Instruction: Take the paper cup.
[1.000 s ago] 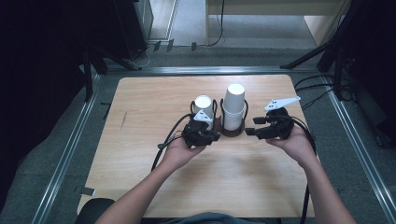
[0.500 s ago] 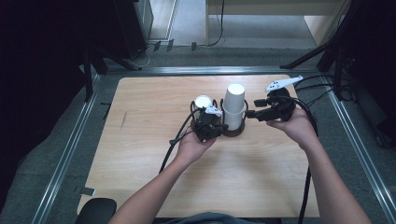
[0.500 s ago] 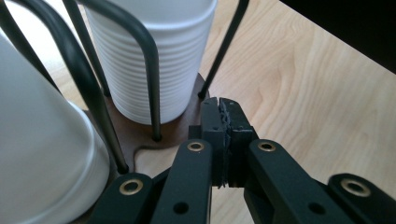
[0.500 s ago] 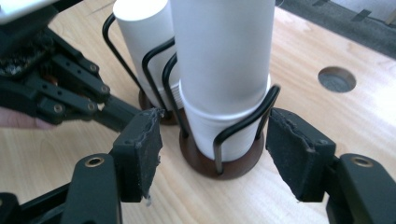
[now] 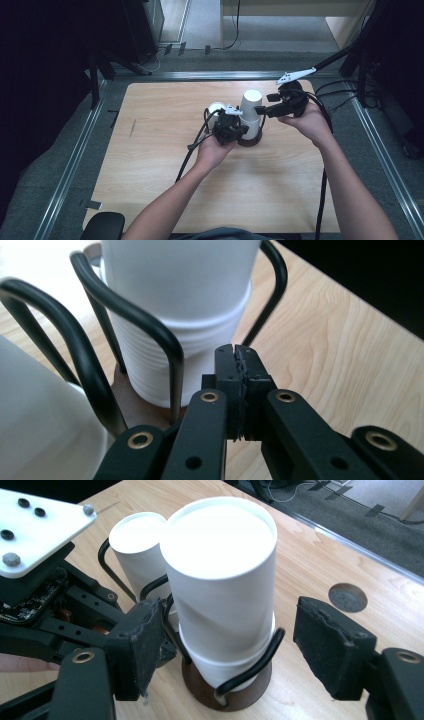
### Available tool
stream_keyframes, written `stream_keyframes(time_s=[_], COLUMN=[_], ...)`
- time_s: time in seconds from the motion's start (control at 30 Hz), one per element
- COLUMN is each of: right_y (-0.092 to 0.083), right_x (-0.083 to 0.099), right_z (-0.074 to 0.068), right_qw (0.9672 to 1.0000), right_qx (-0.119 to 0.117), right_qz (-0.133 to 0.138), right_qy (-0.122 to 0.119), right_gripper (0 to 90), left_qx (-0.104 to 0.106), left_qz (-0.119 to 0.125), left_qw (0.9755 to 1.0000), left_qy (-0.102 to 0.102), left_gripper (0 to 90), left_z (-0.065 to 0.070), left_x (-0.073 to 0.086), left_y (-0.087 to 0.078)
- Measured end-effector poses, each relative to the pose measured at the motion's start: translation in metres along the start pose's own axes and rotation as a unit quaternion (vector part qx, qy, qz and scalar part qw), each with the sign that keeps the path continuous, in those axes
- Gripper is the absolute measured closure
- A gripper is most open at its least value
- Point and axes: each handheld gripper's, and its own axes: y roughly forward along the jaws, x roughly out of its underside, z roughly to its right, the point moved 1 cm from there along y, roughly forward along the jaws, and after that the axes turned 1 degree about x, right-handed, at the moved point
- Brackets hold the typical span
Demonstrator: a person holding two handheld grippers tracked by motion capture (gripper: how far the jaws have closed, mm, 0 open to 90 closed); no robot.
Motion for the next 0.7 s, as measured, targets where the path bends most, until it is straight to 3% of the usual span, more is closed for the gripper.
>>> stream_keyframes(time_s=[0.07, 0.17, 0.7], right_y=[0.004, 0.006, 0.023], right_x=[-0.005, -0.007, -0.02], right_z=[-0.002, -0.005, -0.007], right_qw=[0.9999, 0.9999, 0.9995], right_qx=[0.002, 0.0, 0.011], right_qz=[-0.006, -0.003, -0.015], right_qy=[-0.012, -0.012, -0.027], right_gripper=[27.6, 27.3, 25.9], left_qx=[-0.003, -0.006, -0.008], left_qz=[-0.002, -0.003, 0.002], left_qw=[1.0, 1.0, 1.0], left_qy=[0.002, -0.005, -0.003], left_gripper=[89.6, 89.6, 88.6], left_z=[0.001, 0.0, 0.0], left_x=[-0.002, -0.003, -0.004], left_y=[0.002, 0.004, 0.005])
